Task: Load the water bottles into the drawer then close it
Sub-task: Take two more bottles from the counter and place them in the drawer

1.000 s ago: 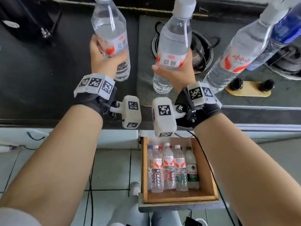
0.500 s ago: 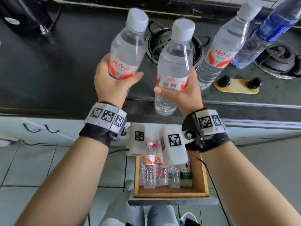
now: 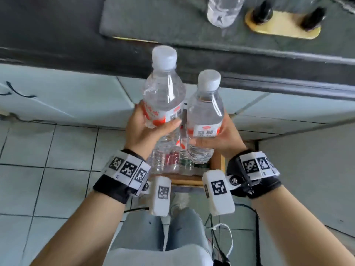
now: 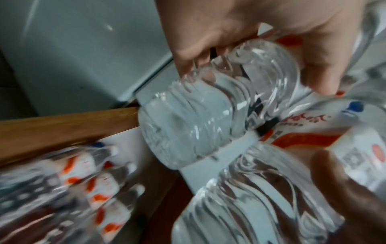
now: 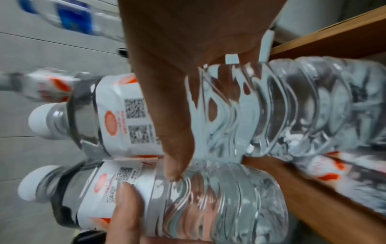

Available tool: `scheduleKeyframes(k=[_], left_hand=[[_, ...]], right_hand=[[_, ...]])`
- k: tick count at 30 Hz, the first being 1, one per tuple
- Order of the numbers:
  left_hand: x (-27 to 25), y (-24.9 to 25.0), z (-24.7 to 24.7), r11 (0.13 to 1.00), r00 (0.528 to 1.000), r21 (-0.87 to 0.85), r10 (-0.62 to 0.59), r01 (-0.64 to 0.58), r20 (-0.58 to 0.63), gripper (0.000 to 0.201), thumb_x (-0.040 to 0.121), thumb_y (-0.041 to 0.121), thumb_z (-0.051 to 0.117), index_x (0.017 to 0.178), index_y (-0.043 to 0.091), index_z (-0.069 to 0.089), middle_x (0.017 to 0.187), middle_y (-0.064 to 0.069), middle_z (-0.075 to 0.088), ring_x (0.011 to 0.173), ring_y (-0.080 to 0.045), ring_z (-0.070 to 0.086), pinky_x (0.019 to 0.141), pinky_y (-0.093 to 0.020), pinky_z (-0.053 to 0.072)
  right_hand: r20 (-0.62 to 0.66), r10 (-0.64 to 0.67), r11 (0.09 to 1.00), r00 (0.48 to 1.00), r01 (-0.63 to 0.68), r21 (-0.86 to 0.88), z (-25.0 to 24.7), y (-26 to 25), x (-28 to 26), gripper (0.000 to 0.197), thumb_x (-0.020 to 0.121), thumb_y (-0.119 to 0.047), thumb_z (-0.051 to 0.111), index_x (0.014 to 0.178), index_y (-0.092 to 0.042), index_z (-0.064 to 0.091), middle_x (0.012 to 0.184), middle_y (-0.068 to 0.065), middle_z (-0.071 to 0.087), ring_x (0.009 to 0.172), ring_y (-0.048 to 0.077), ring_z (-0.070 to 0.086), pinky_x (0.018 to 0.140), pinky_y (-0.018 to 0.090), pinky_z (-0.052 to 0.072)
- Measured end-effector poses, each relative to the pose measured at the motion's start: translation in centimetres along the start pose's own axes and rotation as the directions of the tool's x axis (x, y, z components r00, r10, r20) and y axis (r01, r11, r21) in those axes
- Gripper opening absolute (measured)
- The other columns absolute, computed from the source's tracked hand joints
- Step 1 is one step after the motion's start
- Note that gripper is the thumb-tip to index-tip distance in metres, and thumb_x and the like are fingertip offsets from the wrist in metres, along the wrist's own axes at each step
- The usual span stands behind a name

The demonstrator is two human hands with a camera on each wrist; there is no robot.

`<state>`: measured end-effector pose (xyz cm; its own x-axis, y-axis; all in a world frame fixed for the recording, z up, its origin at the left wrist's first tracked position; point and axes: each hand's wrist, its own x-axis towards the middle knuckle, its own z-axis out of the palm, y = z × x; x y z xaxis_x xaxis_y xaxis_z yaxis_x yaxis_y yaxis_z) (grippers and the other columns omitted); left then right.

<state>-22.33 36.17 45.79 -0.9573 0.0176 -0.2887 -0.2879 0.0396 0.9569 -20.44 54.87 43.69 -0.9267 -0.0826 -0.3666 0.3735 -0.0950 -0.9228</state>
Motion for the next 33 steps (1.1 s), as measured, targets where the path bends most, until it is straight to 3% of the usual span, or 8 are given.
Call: scheduleKeyframes(k=[3,6,8,11,19,21,26,33], left_hand=[[-0.1,-5.7,1.1,0.985,0.993,0.126,-0.117,0.113,0.02,0.072,0.05,0.034,0.083,0.115,0.02,0.055,0.111,0.005,0.068,0.102,-0.01,0.066,0.092,-0.031,0.053],[0.9,-10.8,1.6,0.923,0.964,0.281,-0.265,0.265,-0.039,0.063,0.055,0.036,0.084,0.109,0.025,0.053,0.102,0.012,0.065,0.1,-0.011,0.064,0.092,-0.031,0.051],[2.0,-13.6,1.8,0.874,0.935,0.335,-0.345,0.353,-0.087,0.064,0.058,0.038,0.083,0.112,0.019,0.054,0.103,0.007,0.065,0.098,-0.015,0.062,0.09,-0.032,0.05],[3.7,-17.0,1.7,0.775,0.883,0.43,-0.446,0.463,-0.146,0.058,0.062,0.041,0.08,0.109,0.019,0.053,0.099,0.008,0.059,0.089,-0.013,0.056,0.08,-0.026,0.042],[6.3,-21.9,1.2,0.487,0.735,0.635,-0.649,0.599,-0.196,0.093,0.056,0.066,0.072,0.129,0.015,0.045,0.128,-0.006,0.058,0.111,-0.027,0.059,0.096,-0.037,0.046],[6.7,-21.6,1.4,0.48,0.715,0.627,-0.675,0.614,-0.184,0.093,0.056,0.063,0.075,0.128,0.013,0.045,0.129,-0.006,0.058,0.113,-0.027,0.059,0.097,-0.037,0.046],[7.2,-20.7,1.7,0.486,0.723,0.649,-0.676,0.585,-0.146,0.065,0.069,0.047,0.074,0.118,0.009,0.053,0.118,-0.005,0.063,0.105,-0.026,0.061,0.079,-0.03,0.044],[7.9,-20.4,1.8,0.486,0.751,0.697,-0.649,0.528,-0.116,0.055,0.073,0.051,0.068,0.112,0.013,0.055,0.099,-0.001,0.06,0.088,-0.023,0.057,0.079,-0.031,0.045]], right_hand=[[-0.094,0.117,0.992,0.989,-0.121,-0.041,-1.4,6.3,0.1,0.099,0.042,-0.016,0.092,0.126,0.001,0.041,0.12,0.028,0.06,0.111,0.04,0.06,0.092,0.058,0.05],[-0.275,0.216,0.954,0.937,-0.262,-0.144,-2.5,11.3,1.1,0.072,0.052,-0.005,0.087,0.11,-0.018,0.046,0.099,0.002,0.065,0.093,0.02,0.066,0.077,0.03,0.059],[-0.359,0.281,0.886,0.89,-0.384,-0.258,-2.8,13.6,2.1,0.073,0.053,-0.024,0.087,0.111,-0.025,0.042,0.094,-0.009,0.063,0.09,0.014,0.064,0.078,0.031,0.058],[-0.453,0.402,0.715,0.796,-0.582,-0.387,-3.6,16.3,3.9,0.072,0.058,-0.051,0.076,0.114,-0.024,0.04,0.102,-0.005,0.065,0.089,0.018,0.065,0.081,0.037,0.055],[-0.537,0.593,0.362,0.6,-0.794,-0.488,-3.9,20.2,6.4,0.066,0.085,-0.03,0.057,0.138,-0.005,0.026,0.131,0.014,0.054,0.116,0.034,0.056,0.09,0.04,0.046],[-0.558,0.579,0.315,0.594,-0.794,-0.52,-3.9,20.5,6.6,0.054,0.089,-0.022,0.05,0.136,-0.004,0.031,0.133,0.017,0.053,0.119,0.035,0.054,0.096,0.041,0.044],[-0.522,0.631,0.306,0.574,-0.802,-0.512,-3.9,20.7,6.5,0.056,0.087,-0.029,0.052,0.136,-0.007,0.034,0.132,0.016,0.054,0.118,0.034,0.054,0.095,0.039,0.044],[-0.493,0.664,0.355,0.562,-0.817,-0.454,-3.8,20.4,6.1,0.062,0.08,-0.041,0.055,0.134,-0.012,0.044,0.127,0.012,0.06,0.11,0.033,0.06,0.093,0.038,0.049]])
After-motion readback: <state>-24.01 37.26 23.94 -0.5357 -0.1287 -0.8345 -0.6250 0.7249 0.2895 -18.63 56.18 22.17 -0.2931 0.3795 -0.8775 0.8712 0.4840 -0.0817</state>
